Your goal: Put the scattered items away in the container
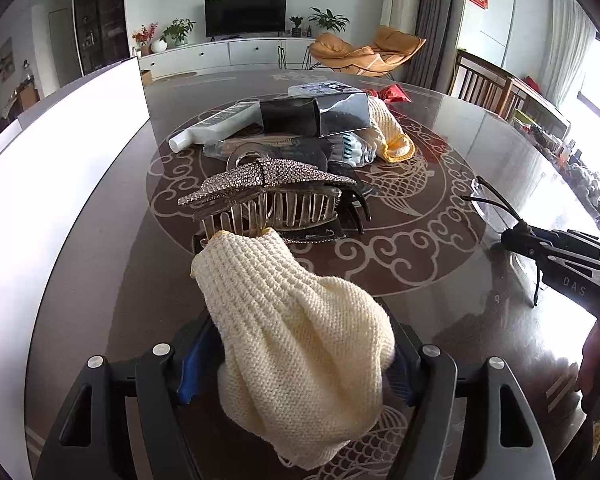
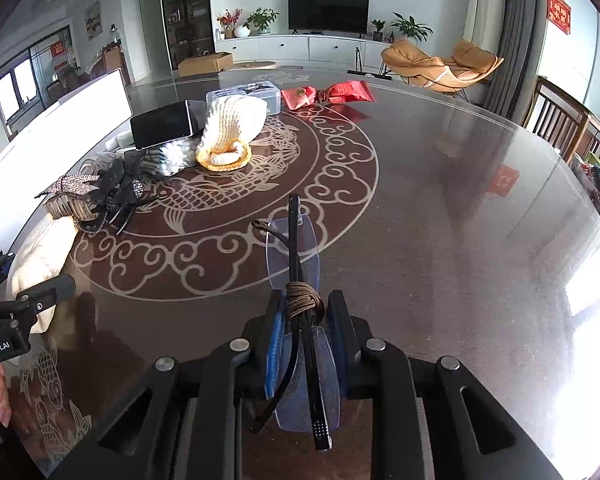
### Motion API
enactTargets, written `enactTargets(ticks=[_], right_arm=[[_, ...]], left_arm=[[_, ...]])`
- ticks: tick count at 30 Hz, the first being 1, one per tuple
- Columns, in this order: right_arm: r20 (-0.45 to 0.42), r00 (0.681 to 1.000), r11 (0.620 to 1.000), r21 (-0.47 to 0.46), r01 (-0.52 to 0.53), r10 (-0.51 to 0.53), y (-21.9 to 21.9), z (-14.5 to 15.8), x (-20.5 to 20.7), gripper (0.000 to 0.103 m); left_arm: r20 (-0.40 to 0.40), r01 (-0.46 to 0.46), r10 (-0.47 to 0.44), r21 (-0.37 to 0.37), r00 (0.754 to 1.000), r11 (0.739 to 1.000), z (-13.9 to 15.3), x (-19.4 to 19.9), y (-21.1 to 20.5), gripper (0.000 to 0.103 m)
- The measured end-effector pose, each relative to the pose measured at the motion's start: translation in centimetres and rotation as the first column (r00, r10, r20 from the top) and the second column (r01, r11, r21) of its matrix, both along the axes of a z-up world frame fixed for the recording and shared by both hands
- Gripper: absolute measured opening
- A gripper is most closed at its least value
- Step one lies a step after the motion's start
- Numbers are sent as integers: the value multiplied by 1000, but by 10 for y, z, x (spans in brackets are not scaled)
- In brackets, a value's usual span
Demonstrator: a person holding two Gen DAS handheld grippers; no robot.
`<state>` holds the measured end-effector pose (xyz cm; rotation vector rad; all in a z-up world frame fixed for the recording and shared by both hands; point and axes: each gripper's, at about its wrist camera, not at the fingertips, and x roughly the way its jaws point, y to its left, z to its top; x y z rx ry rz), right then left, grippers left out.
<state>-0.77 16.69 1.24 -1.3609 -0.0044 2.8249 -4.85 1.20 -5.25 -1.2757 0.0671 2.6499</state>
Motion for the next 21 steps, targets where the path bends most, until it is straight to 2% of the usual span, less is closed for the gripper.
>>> enactTargets(ticks=[2,3,5,6,8,11,15,21], right_arm=[[0,1000,1000,4,-6,6,-3,0,-4,47],[2,1000,1000,11,-14,14,-6,0,-5,51],[1,1000,999,37,-24,24,-12,-1,-7,57],[0,1000,999,47,-22,22,-14,-2,-6,59],[4,1000,999,47,-3,3,-11,-2,-7,69],[19,999,999,21,36,-36,-3,-4,-9,80],[31,998,998,8,59,-59,1,-7,-11,85],[61,996,998,5,70,-70,3,-11,-16,101]], left_arm=[[2,-24,24,-25,1000,999,-1,-1,1,75],[5,-40,40,-36,999,999,-1,-1,0,78],[21,-90,91,-50,996,995,-3,-4,-5,91],[26,-108,109,-51,994,993,-4,-6,-8,92],[39,-126,128,-57,991,990,-6,-10,-10,100],[51,-138,141,-58,989,989,-8,-12,-12,103],[48,-138,141,-58,989,989,-8,-12,-12,103],[50,-136,139,-57,989,989,-7,-12,-13,103]])
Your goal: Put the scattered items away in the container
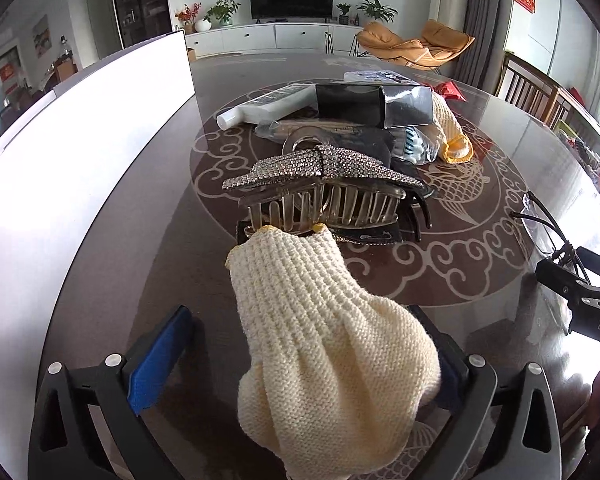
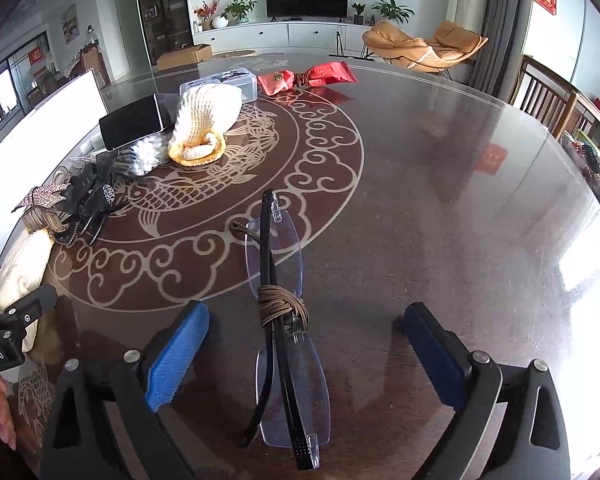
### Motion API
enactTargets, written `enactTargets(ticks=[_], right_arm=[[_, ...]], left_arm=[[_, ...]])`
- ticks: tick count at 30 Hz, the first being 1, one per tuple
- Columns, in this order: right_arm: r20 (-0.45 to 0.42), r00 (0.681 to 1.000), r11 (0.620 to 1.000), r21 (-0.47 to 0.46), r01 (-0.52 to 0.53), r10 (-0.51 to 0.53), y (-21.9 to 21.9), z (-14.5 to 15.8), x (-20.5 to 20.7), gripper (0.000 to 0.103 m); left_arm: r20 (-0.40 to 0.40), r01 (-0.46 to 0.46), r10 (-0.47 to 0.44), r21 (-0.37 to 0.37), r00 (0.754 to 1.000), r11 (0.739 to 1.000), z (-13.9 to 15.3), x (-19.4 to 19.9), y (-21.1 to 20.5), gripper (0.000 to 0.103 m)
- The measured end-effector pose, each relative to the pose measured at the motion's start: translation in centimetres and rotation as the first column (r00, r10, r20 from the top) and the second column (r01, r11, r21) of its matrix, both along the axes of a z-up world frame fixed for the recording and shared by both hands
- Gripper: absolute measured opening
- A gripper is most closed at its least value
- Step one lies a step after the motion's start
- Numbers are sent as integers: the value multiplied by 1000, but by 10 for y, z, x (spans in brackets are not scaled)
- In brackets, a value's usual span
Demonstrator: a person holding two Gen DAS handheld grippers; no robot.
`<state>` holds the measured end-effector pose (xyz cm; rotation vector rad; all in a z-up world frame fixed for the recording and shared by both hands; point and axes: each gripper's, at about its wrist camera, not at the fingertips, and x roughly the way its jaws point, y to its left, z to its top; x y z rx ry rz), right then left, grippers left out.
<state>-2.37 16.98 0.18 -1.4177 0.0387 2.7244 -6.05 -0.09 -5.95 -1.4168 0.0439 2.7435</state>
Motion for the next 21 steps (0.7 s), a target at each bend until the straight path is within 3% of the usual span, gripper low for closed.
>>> enactTargets(ticks=[21], right_arm=[[3,1000,1000,-2,3,-3,0,-1,-1,102]], left_arm=[[-7,32,-32,0,999,999,1,-15,3,103]])
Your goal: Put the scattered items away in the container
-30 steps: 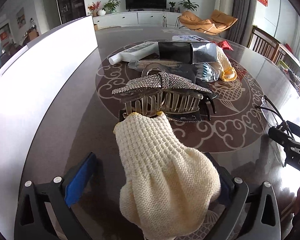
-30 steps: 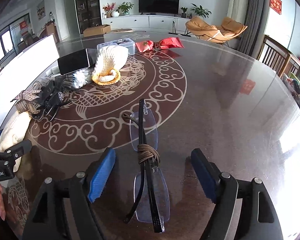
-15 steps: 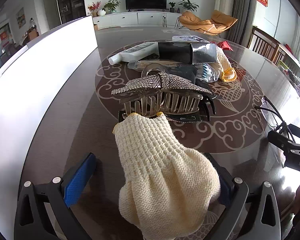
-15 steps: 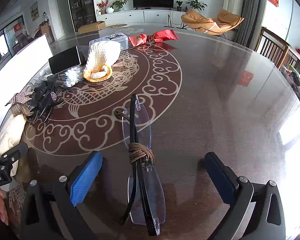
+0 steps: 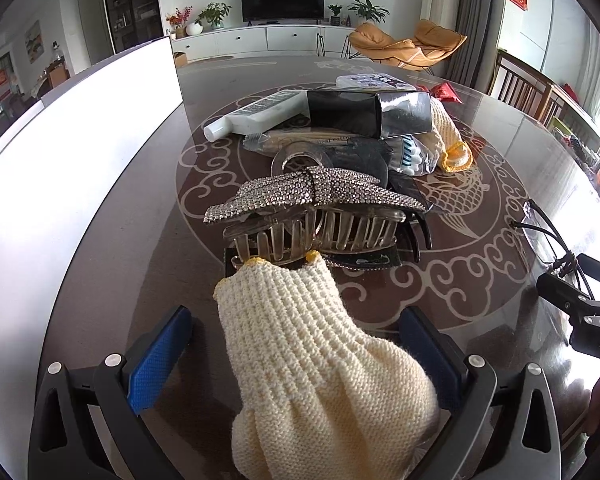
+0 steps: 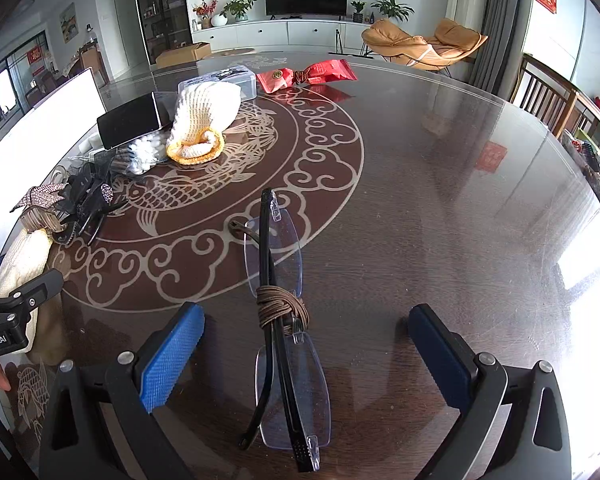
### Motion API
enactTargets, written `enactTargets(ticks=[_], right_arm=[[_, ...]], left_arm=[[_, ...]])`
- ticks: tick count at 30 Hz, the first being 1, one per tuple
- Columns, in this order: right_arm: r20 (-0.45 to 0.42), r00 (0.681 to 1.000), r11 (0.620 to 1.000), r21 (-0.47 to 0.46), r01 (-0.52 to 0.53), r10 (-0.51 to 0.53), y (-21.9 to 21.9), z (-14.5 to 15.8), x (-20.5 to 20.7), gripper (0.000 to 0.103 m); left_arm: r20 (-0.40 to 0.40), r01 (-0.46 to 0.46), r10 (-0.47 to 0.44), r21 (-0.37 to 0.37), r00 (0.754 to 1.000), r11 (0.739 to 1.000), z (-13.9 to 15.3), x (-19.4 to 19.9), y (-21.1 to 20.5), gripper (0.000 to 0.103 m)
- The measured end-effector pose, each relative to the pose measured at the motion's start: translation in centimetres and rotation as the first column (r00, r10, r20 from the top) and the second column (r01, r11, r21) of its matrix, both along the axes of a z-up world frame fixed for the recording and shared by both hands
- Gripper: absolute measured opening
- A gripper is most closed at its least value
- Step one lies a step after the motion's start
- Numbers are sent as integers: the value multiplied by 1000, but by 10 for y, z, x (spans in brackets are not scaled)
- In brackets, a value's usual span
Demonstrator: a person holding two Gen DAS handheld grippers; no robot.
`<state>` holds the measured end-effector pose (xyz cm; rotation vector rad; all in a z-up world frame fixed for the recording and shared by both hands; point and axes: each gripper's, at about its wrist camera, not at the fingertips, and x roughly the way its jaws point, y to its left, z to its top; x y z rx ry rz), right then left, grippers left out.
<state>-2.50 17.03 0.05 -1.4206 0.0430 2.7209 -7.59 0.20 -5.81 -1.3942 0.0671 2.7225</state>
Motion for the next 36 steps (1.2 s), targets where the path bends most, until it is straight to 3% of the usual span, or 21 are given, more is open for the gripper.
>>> enactTargets(ticks=[36], right_arm=[[-2,1000,1000,1,6,-6,1,0,2,102]], left_arm=[[0,1,-1,2,1000,1000,0,0,0,103]])
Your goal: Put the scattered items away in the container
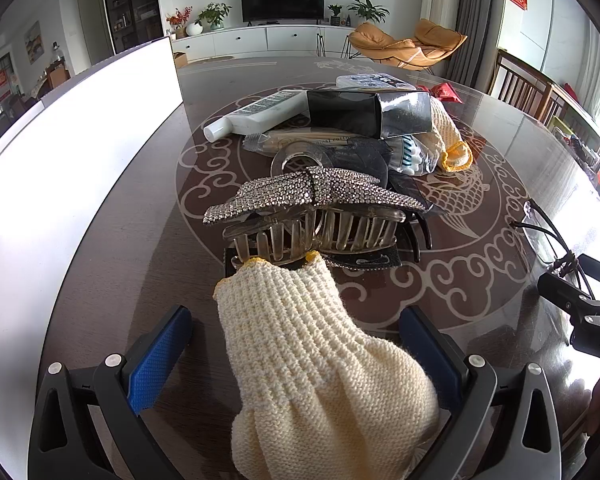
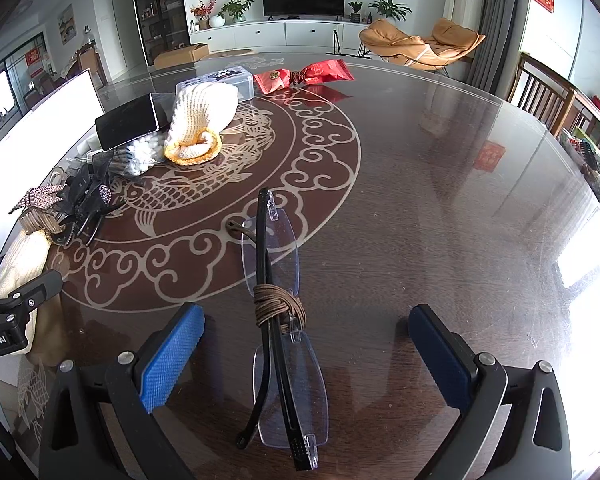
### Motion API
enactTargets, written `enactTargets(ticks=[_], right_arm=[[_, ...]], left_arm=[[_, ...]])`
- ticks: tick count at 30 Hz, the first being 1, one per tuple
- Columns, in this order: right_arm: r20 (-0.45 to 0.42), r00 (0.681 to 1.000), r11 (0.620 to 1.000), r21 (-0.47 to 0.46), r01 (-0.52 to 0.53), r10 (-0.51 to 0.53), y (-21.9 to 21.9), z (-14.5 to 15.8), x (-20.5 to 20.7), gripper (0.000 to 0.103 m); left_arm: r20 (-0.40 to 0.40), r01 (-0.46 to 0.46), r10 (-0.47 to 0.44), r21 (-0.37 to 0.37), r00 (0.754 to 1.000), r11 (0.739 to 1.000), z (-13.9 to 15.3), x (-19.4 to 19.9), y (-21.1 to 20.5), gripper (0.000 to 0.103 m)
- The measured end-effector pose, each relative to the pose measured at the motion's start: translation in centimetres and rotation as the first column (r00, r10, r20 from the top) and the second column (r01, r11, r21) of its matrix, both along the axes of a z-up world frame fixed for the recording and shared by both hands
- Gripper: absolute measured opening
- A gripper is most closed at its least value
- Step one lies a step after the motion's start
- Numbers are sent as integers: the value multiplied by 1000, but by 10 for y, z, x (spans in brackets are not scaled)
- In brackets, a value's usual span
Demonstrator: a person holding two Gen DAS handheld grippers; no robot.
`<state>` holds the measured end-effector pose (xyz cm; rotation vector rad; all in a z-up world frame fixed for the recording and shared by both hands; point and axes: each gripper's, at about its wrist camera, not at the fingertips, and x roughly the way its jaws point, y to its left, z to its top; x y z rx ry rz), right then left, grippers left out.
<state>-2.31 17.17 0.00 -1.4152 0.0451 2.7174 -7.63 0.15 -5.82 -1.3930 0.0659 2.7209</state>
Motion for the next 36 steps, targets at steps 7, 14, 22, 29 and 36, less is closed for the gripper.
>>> enactTargets(ticks=[7,14,22,29,36], right_arm=[[0,1000,1000,2,3,-3,1,0,2,102],[0,1000,1000,2,5,-5,1,2,5,102],[-3,1000,1000,13,9,-9,0,3,7,102],[-5,1000,1000,14,11,-11,-1,4,7,102],[-6,1000,1000,17,12,-12,-1,4,7,102]], left_arm=[[0,0,0,0,1000,1000,0,0,0,103],[0,1,-1,0,1000,1000,0,0,0,103],[0,1,-1,0,1000,1000,0,0,0,103],[0,1,-1,0,1000,1000,0,0,0,103],[0,1,-1,0,1000,1000,0,0,0,103]])
